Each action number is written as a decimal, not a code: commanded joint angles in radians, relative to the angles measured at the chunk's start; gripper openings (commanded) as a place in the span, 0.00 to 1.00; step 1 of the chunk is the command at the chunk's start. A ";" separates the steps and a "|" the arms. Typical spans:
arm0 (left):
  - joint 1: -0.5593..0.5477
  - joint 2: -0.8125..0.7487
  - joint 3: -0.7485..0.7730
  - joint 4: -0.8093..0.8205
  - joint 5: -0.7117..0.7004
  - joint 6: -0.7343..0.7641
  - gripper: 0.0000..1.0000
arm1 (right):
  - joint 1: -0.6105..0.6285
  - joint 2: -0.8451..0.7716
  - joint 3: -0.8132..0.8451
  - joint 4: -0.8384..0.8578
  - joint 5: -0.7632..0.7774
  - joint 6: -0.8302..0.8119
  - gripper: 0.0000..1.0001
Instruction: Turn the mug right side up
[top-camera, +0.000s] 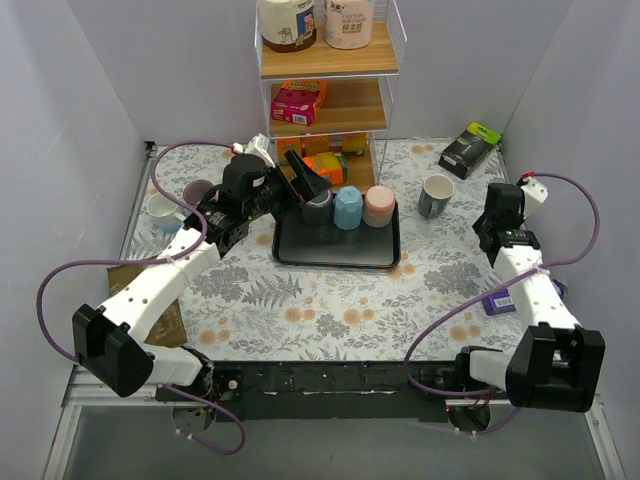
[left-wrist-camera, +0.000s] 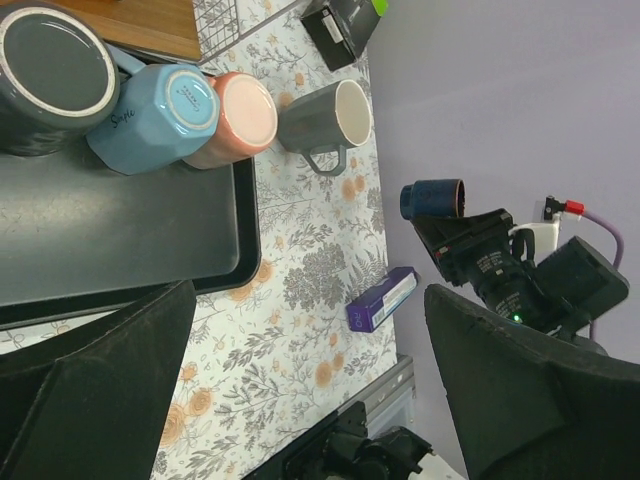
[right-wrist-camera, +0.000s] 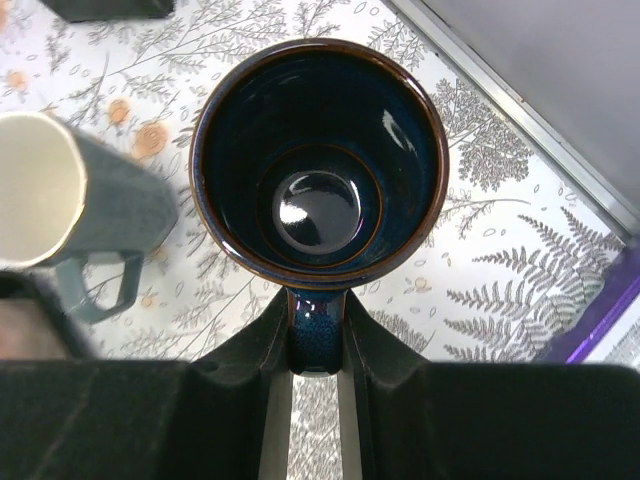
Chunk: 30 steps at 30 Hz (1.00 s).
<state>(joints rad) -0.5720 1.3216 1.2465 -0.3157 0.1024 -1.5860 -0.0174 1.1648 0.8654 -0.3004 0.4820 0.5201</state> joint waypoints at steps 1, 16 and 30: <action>0.012 -0.028 0.034 -0.034 0.010 0.046 0.98 | -0.045 0.065 -0.017 0.245 -0.005 -0.046 0.01; 0.049 -0.010 0.042 -0.089 0.017 0.096 0.98 | -0.058 0.274 -0.057 0.472 -0.151 -0.129 0.01; 0.081 0.004 0.041 -0.097 0.031 0.104 0.98 | -0.059 0.392 -0.019 0.469 -0.161 -0.164 0.01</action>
<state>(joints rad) -0.4988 1.3220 1.2560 -0.3969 0.1204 -1.4986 -0.0719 1.5574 0.7910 0.0822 0.3046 0.3817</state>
